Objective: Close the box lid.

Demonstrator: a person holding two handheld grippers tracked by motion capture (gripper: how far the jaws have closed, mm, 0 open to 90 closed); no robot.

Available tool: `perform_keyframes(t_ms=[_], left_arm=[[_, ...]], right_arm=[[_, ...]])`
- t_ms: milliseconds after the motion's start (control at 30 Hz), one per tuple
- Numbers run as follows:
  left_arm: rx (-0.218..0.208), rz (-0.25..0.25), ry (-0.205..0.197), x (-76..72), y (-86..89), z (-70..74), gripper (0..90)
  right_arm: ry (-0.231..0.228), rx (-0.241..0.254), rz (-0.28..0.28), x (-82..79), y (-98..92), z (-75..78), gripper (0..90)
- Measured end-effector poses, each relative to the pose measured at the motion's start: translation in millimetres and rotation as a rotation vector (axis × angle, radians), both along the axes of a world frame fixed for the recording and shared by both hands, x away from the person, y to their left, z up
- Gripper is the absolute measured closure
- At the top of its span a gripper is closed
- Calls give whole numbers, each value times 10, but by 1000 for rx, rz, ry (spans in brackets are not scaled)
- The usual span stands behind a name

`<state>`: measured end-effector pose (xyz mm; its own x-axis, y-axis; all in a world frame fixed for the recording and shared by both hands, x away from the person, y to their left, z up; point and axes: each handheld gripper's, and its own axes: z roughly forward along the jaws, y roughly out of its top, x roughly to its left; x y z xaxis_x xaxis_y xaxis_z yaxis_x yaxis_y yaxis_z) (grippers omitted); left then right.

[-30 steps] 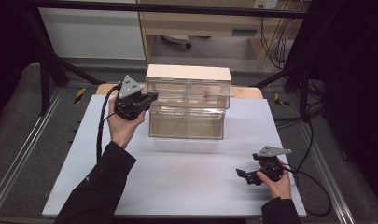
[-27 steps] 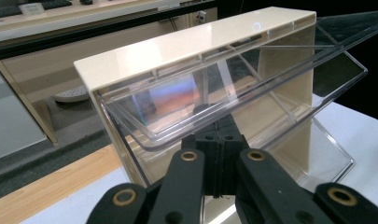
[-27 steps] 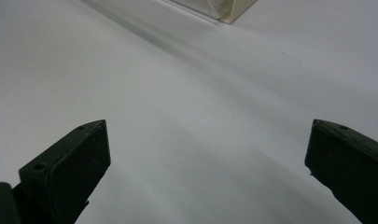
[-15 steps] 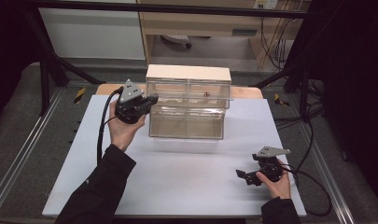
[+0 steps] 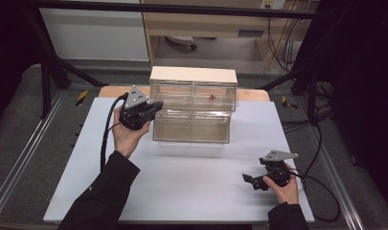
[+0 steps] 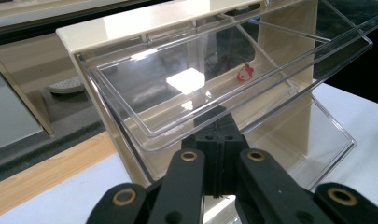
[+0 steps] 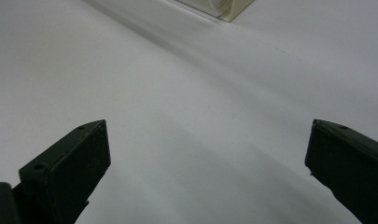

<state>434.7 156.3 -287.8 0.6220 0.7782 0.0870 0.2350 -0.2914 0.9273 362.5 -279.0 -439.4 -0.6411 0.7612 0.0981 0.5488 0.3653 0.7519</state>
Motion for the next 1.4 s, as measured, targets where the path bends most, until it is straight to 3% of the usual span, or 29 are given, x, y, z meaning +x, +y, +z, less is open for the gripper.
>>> perform_keyframes(t_ms=[933,1400], left_arm=[[16,-15,28,-28,-3,-161,900],[49,-29,78,-126,103,-355,900]], right_arm=[[0,-7,-1,6,12,-13,9],[1,-4,-2,2,16,-13,9]])
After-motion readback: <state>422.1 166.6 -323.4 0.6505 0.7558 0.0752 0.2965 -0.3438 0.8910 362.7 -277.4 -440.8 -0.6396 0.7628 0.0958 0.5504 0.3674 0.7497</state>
